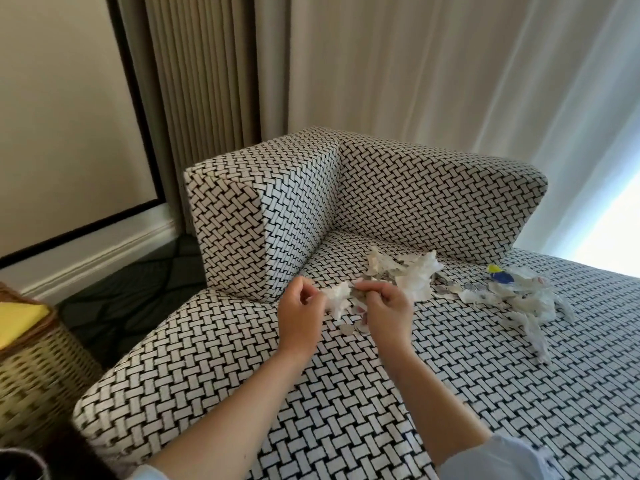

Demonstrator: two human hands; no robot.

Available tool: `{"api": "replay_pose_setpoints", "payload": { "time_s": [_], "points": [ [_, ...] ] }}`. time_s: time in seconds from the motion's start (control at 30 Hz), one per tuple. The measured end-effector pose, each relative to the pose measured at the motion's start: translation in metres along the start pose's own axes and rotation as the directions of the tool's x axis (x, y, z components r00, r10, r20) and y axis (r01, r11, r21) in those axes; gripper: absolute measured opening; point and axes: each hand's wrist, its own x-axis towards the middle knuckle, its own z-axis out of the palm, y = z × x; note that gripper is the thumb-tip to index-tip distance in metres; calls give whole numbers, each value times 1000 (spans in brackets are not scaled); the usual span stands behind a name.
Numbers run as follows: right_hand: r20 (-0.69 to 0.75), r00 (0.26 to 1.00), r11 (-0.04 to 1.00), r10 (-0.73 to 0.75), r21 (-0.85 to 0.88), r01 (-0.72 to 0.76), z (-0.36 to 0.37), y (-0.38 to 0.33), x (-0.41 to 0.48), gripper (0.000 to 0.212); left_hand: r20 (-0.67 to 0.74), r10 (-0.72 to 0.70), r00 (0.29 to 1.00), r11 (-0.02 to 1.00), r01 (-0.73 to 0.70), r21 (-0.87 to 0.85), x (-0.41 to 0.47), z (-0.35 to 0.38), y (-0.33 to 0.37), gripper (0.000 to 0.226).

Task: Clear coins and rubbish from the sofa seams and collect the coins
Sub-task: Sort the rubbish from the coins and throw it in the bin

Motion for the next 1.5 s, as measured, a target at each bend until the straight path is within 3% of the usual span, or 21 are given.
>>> {"api": "replay_pose_setpoints", "payload": {
  "time_s": [0.13,0.33,0.47,0.57,0.7,0.77,0.9,1.0,1.1,1.13,1.2,1.3,1.37,1.5],
  "points": [
    [114,991,997,66,35,-71,64,-8,-27,28,-136,-4,991,989,-16,-147,1,-46,16,21],
    [304,941,983,149,57,-174,146,-6,-72,32,-310,31,950,983,-85,-164,-7,-137,21,24],
    [424,890,984,171,-20,-180,207,4,-108,34,-482,47,875,992,-97,-80,-20,-203,9,30],
    [555,803,974,219,-80,-210,257,17,-145,33,-618,37,786,998,-63,-20,-35,-259,-5,28],
    [706,604,915,370,-163,-369,312,42,-196,23,-763,-28,646,1000,15,-24,-62,-329,-35,36],
    [740,503,857,447,-194,-478,329,56,-214,19,-779,-67,624,997,81,-21,-80,-355,-51,33],
    [740,308,741,598,-364,-564,356,101,-249,20,-824,-169,540,936,349,37,-118,-402,-90,16],
    [694,142,621,706,-511,-594,365,134,-267,36,-825,-284,489,799,597,79,-143,-423,-116,14],
    [615,-100,423,782,-642,-640,364,158,-277,54,-760,-371,533,615,755,229,-164,-433,-135,17],
    [591,-140,385,795,-668,-637,364,165,-278,61,-729,-393,560,542,782,308,-168,-435,-139,19],
    [556,-144,363,819,-695,-621,365,176,-278,71,-646,-437,626,428,776,463,-171,-437,-146,25],
    [560,-52,400,827,-651,-644,371,181,-279,76,-514,-511,689,336,711,618,-169,-441,-151,31],
    [550,-11,413,835,-640,-647,375,182,-280,79,-437,-584,684,282,676,681,-167,-443,-155,36],
    [538,-17,388,843,-630,-673,376,177,-284,80,-377,-649,661,179,614,769,-165,-441,-160,37]
  ]
}}
